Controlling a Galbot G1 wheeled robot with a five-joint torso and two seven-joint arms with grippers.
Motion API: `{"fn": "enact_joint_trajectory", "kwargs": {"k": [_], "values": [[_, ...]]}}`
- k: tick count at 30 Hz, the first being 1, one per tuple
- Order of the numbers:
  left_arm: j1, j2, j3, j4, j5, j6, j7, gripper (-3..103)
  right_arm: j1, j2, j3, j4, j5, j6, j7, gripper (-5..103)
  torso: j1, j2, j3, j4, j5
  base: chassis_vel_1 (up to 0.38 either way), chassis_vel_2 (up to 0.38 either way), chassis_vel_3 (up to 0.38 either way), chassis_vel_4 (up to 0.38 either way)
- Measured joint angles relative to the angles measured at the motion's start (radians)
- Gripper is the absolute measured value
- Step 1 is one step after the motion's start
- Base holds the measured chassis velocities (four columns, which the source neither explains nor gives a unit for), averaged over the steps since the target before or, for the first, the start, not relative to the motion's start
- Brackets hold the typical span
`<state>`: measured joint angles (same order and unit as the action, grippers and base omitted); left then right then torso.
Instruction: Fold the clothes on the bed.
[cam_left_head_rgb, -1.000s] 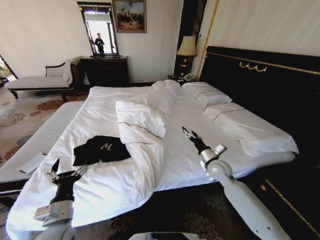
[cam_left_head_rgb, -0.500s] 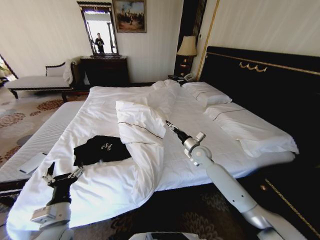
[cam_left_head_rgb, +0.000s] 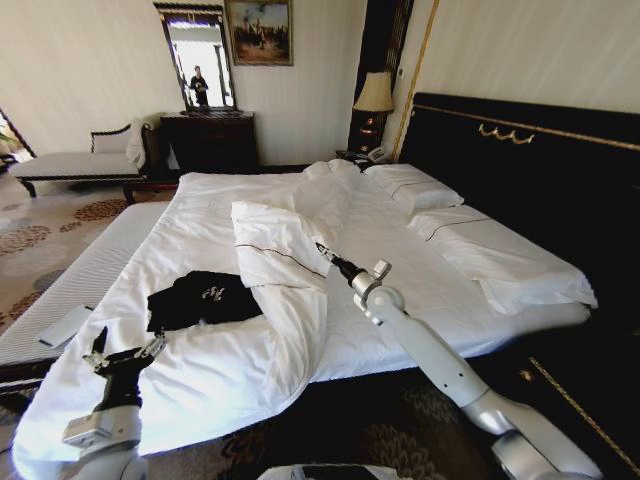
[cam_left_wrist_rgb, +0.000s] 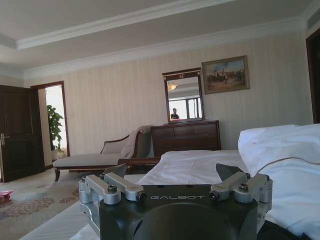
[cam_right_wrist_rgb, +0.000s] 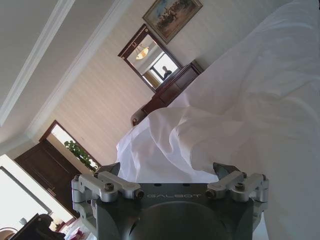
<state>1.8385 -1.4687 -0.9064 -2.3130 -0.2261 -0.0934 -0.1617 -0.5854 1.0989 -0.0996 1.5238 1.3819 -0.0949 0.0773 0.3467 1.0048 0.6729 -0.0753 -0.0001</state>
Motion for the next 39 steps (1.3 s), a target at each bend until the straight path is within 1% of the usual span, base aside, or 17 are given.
{"fn": "enact_joint_trajectory", "kwargs": {"k": [4, 15, 24, 25, 27, 28, 30, 31, 33, 34, 35, 36, 37, 39], "values": [[0.004, -0.003, -0.001, -0.005, -0.001, 0.000, -0.001, 100, 0.036, 0.021, -0.026, -0.055, -0.018, 0.000, -0.005, 100, 0.000, 0.000, 0.000, 0.0000, 0.0001, 0.000, 0.000, 0.000, 0.000], [-0.001, -0.003, -0.001, 0.004, -0.003, -0.002, -0.002, 100, 0.100, 0.070, -0.063, -0.111, -0.019, 0.001, -0.011, 100, 0.000, 0.000, 0.000, 0.0000, 0.0000, 0.000, 0.000, 0.000, 0.000], [-0.007, 0.007, 0.005, 0.019, -0.004, -0.003, -0.003, 100, 0.155, 0.114, -0.082, -0.185, -0.041, 0.006, -0.027, 100, 0.000, 0.000, 0.000, 0.0000, 0.0001, 0.000, 0.000, 0.000, 0.000], [-0.009, 0.008, 0.006, 0.021, -0.005, -0.003, -0.003, 100, 0.159, 0.117, -0.082, -0.189, -0.041, 0.007, -0.028, 103, 0.000, 0.000, 0.000, 0.0001, 0.0001, 0.000, 0.000, 0.000, 0.000], [-0.012, 0.010, 0.009, 0.025, -0.005, -0.004, -0.003, 100, 0.167, 0.120, -0.082, -0.196, -0.042, 0.009, -0.030, 94, 0.000, 0.000, 0.000, 0.0000, 0.0000, 0.000, 0.000, 0.000, 0.000], [-0.012, 0.010, 0.009, 0.025, -0.005, -0.004, -0.003, 100, 0.167, 0.120, -0.082, -0.196, -0.042, 0.009, -0.030, 94, 0.000, 0.000, 0.000, 0.0000, 0.0000, 0.000, 0.000, 0.000, 0.000], [-0.016, 0.013, 0.011, 0.031, -0.006, -0.005, -0.003, 100, 0.170, 0.121, -0.081, -0.199, -0.046, 0.010, -0.031, 84, 0.000, 0.000, 0.000, 0.0000, 0.0000, 0.000, 0.000, 0.000, 0.000], [-0.019, 0.015, 0.012, 0.033, -0.006, -0.005, -0.003, 100, 0.171, 0.120, -0.081, -0.201, -0.049, 0.011, -0.031, 84, 0.000, 0.000, 0.000, 0.0000, 0.0001, 0.000, 0.000, 0.000, 0.000], [-0.023, 0.017, 0.014, 0.037, -0.006, -0.005, -0.003, 100, 0.171, 0.119, -0.080, -0.203, -0.053, 0.012, -0.031, 73, 0.000, 0.000, 0.000, 0.0000, 0.0001, 0.000, 0.000, 0.000, 0.000], [-0.023, 0.017, 0.014, 0.037, -0.006, -0.005, -0.003, 100, 0.171, 0.119, -0.080, -0.203, -0.053, 0.012, -0.031, 73, 0.000, 0.000, 0.000, 0.0000, 0.0001, 0.000, 0.000, 0.000, 0.000], [-0.026, 0.018, 0.018, 0.041, -0.006, -0.005, -0.003, 100, 0.170, 0.117, -0.077, -0.203, -0.058, 0.013, -0.031, 68, 0.000, 0.000, 0.000, 0.0000, 0.0000, 0.000, 0.000, 0.000, 0.000], [-0.027, 0.019, 0.019, 0.042, -0.006, -0.005, -0.003, 100, 0.168, 0.116, -0.076, -0.203, -0.061, 0.014, -0.031, 68, 0.000, 0.000, 0.000, 0.0000, 0.0000, 0.000, 0.000, 0.000, 0.000], [-0.029, 0.019, 0.022, 0.045, -0.006, -0.005, -0.003, 100, 0.163, 0.113, -0.074, -0.203, -0.067, 0.017, -0.031, 57, 0.000, 0.000, 0.000, -0.0001, 0.0001, 0.000, 0.000, 0.000, 0.000], [-0.031, 0.019, 0.023, 0.047, -0.006, -0.005, -0.003, 100, 0.158, 0.112, -0.072, -0.202, -0.071, 0.019, -0.030, 57, 0.000, 0.000, 0.000, 0.0000, 0.0001, 0.000, 0.000, 0.000, 0.000]]}}
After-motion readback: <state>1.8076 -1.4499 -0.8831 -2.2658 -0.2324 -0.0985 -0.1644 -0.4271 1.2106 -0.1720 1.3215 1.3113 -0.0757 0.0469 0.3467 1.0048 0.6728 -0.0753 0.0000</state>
